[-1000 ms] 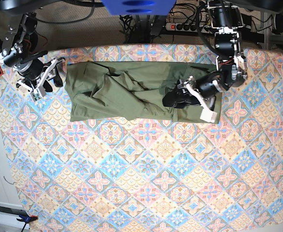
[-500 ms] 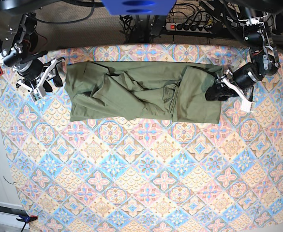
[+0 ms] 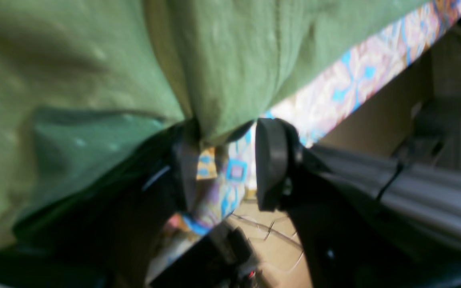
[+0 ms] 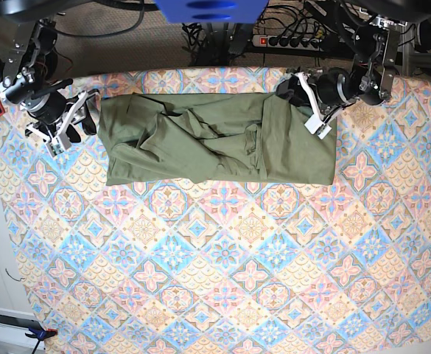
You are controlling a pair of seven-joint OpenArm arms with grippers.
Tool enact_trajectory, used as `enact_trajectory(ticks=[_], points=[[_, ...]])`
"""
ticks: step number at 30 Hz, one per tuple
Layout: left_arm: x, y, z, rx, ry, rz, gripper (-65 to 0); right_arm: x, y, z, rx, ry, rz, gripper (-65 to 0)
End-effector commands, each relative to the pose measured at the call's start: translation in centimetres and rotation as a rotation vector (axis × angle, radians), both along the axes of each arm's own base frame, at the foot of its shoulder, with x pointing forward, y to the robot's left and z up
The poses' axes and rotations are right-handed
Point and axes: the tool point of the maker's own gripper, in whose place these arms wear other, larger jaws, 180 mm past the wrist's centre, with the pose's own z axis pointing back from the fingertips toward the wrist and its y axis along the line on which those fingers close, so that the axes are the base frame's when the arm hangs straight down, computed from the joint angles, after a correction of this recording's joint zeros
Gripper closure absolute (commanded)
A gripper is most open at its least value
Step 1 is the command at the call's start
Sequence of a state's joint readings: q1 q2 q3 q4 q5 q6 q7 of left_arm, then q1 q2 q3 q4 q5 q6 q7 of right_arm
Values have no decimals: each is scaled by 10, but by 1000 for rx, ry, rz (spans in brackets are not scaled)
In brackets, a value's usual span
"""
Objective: Layout the t-shirt on the table in an organized manner, then fold the t-shirt properly
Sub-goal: 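Press and tuck the folded end with the left gripper, then regrasp, then grasp the opposite strip end with the right gripper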
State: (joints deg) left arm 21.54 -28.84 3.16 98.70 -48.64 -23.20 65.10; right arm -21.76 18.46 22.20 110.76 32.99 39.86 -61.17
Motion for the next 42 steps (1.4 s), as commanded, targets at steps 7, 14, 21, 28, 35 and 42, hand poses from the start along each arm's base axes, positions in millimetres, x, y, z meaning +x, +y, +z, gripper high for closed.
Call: enact_trajectory(ticks=[7,14,21,28,35,42], points=[[11,6,31,-78,-53,41,-212,5,10,7,5,-27,46,-239],[46,27,72,-149,-220,185,-210,30,32,10,-28,0,133,-241],[51,31,74,-165,-240,247,-212,58,39,15,17,-29,113,-243],[51,32,74,-164,-240,249,-212,59,28,-15,65,61,61,-404],[55,40,59,-173,-197,289,-212,58,40,-18,103,62,57,-427],[58,41,58,-176,-196,295,-212,70,46,-10,121,27,58,-427]])
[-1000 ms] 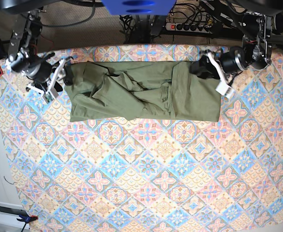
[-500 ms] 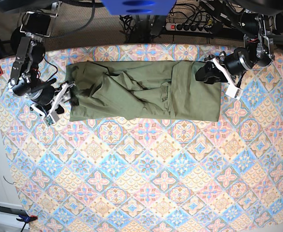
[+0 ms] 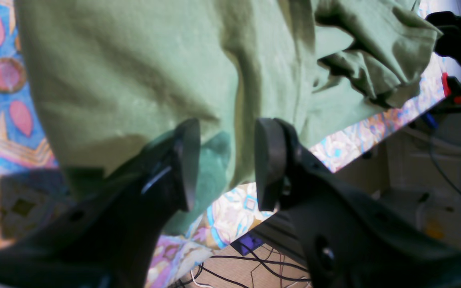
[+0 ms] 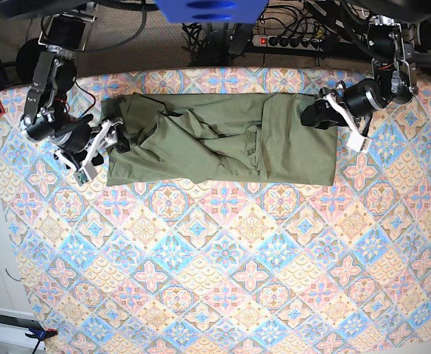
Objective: Layout the t-shirt on the table in an organized manner, then fold the t-shirt properly
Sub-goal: 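Grasp the opposite strip end with the right gripper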
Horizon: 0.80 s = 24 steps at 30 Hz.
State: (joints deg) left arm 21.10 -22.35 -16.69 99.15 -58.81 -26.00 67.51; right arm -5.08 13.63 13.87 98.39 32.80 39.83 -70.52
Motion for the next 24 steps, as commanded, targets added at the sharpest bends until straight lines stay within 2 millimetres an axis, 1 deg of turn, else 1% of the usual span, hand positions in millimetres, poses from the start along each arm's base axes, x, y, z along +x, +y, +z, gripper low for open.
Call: enact_trajectory(ticks=[1,5,8,12,17,19,24], points=[[6,1,10,-8,-39,-3,-212,15,0,17,13,-70,3,-427],[6,1,10,-8,-39,-3,-212,17,0,19,16,-78,1,-427],[6,1,10,-8,-40,-2,-212,19,7,16,40,-73,-5,-427],[7,1,10,-8,-41,-2,-212,17,9,-2,75,-20,-26,-427],[7,1,10,-8,-41,-2,-212,15,8,-19,127,7,-60,-427],[11,1,13,-8,-52,-2,-212,11,7,-28,140,36,-70,-427],[16,1,16,-9,-66,-2,-212,6,6,-34,143,59,-75,-427]])
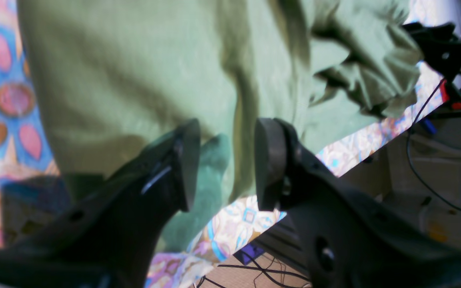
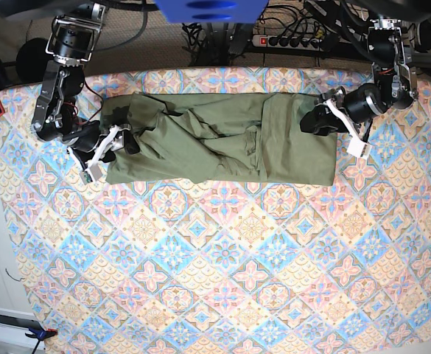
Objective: Layout the t-shirt on the table in an organized manner, then fold the t-shirt properly
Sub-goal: 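Grasp the opposite strip end with the right gripper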
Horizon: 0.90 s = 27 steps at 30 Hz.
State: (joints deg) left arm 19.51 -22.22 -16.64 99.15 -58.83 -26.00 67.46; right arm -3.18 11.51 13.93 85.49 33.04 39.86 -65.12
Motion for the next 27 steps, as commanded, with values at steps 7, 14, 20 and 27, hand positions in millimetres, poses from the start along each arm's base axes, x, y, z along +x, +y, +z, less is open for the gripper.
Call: enact_trajectory(ticks=[7,14,20,27], points=[[6,1,11,-6,-44,-9,-212,-7,-41,13,-33,-39,-108,-427],[10,-2,17,4,-96,-58,-208,-15,-48,9,-46,-6,-120,-427],[13,-2,19,4,-104,-58,-207,-14,-48,10,-45,-9,-120,-427],[13,-2,19,3,-102,-57,-207,-16,-48,2,-42,39,-116,-428]])
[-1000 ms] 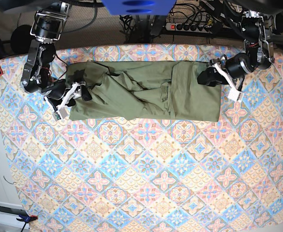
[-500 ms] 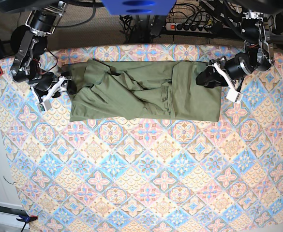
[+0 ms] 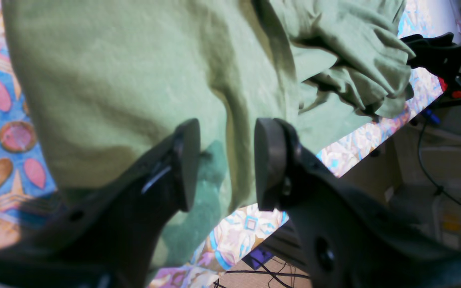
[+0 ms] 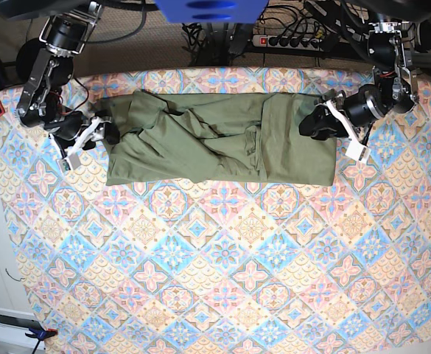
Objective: Layout the t-shirt on the table in an organized manner, then fold the t-shirt properly
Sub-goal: 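Grasp the opposite strip end with the right gripper, then fold the strip end with the right gripper over toward the left gripper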
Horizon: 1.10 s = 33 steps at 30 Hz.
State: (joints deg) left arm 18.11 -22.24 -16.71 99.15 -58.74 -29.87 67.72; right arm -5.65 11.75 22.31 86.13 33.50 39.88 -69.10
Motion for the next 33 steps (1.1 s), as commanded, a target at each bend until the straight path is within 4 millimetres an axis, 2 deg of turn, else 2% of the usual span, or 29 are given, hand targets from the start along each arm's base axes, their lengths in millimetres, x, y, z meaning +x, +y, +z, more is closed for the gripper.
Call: enact_trajectory(ticks=[1,3,10,14,18,24,29,31,33], points=[[6,2,11,-8,-42,-1,-207,15,-4,13,-12,-41,4,-429],[7,2,11,-7,-44,1,-206,26,-3,19,-11,-66,6,-429],[7,2,11,-7,-44,1,-206,23,4,11,51,-23,4,-430],[7,2,11,-7,-44,1,-206,23,15,13,136,-36,-3,-429],[7,2,11,-9,-45,1,-206,24,39,13,168,-35,67,-429],[7,2,11,-9,-45,1,-206,-4,51,-5,173,37,102,-429],[7,3,12,-8,-45,2,-206,-8,57,-8,189,45,101,-426],[7,3,12,-10,-46,2,-206,-8,58,-8,191,45,100,-391],[8,3,12,-10,-49,3,-206,-7,58,-7,191,41,99,-314]])
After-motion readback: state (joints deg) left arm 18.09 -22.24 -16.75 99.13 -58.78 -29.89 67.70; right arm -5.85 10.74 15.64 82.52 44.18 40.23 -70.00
